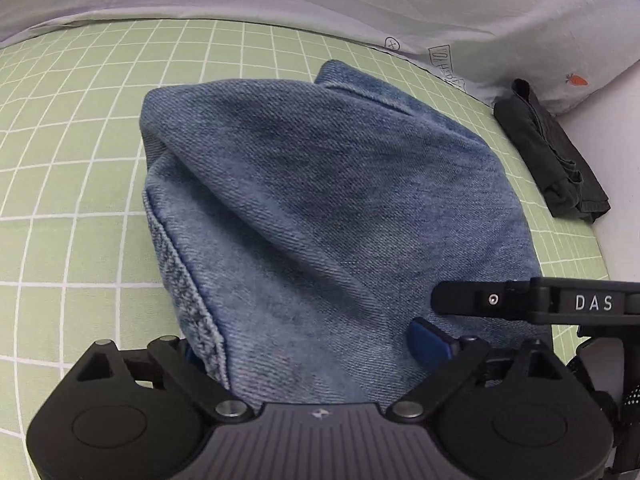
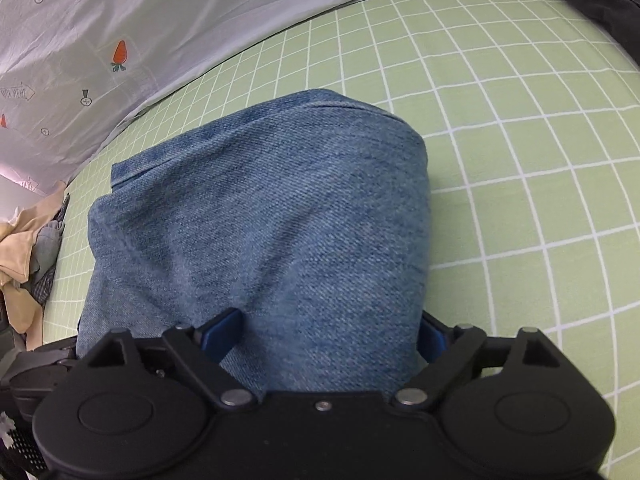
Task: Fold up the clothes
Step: 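Grasp the folded jeans bundle with both grippers and lift it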
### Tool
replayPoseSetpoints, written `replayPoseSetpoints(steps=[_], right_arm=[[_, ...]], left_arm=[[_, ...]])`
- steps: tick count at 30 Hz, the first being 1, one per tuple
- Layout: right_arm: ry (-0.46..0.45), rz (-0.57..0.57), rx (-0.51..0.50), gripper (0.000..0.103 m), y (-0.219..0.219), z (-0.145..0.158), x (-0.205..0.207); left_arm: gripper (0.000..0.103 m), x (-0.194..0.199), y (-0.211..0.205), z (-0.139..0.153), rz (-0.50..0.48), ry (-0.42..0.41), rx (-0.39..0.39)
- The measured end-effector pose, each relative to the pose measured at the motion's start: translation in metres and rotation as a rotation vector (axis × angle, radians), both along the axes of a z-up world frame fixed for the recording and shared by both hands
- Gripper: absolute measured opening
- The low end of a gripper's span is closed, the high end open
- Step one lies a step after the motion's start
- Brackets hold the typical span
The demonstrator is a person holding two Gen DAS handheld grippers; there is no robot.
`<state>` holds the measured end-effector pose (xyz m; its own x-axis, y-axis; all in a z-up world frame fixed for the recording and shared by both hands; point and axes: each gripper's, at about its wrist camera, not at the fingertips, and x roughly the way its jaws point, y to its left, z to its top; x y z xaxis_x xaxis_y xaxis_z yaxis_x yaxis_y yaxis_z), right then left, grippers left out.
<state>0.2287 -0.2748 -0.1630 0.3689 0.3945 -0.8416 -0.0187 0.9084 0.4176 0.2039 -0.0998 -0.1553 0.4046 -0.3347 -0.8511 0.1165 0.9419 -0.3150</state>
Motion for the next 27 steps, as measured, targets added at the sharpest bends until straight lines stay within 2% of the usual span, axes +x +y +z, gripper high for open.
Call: replayPoseSetpoints(steps=[2,4,5,6,7,9,13,17,21,27], right_arm=[[-0.009,0.007,-0.030,0.090,0.006,0.001,-0.002],[-0.025,-0.013,-0.037,0.077,0.008,0.004,-0.006],[-0.037,-0.016,-0.033,0.072,0.006,0.007,-0.008],[-0.048,-0.020,-0.028,0.062,0.004,0.010,-0.010],[-0.060,-0.029,-0.009,0.053,0.000,0.014,-0.013],[-0.082,-0.044,0.025,0.045,-0.007,0.021,-0.020],[-0.130,-0.052,0.019,0.040,-0.019,0.038,-0.030],[-0.166,-0.080,0.028,0.039,-0.054,0.056,-0.037],[-0.213,-0.116,0.036,0.039,-0.108,0.073,-0.037],[-0.301,-0.166,0.020,0.039,-0.212,0.104,-0.013]], left_arm=[[0.082,0.001,-0.004,0.001,-0.003,0.005,-0.004],[0.071,0.000,-0.005,0.006,0.018,0.007,-0.002],[0.061,0.000,-0.005,0.009,0.029,0.008,-0.002],[0.052,-0.002,-0.002,0.013,0.045,0.011,-0.011],[0.048,-0.002,-0.001,0.016,0.057,0.013,-0.024],[0.039,-0.006,-0.001,0.025,0.066,0.009,-0.045],[0.034,-0.008,-0.023,0.037,0.035,-0.004,-0.053],[0.034,-0.005,-0.056,0.050,0.007,-0.023,-0.091],[0.034,0.006,-0.103,0.067,-0.036,-0.064,-0.119],[0.034,0.051,-0.203,0.093,-0.113,-0.139,-0.165]])
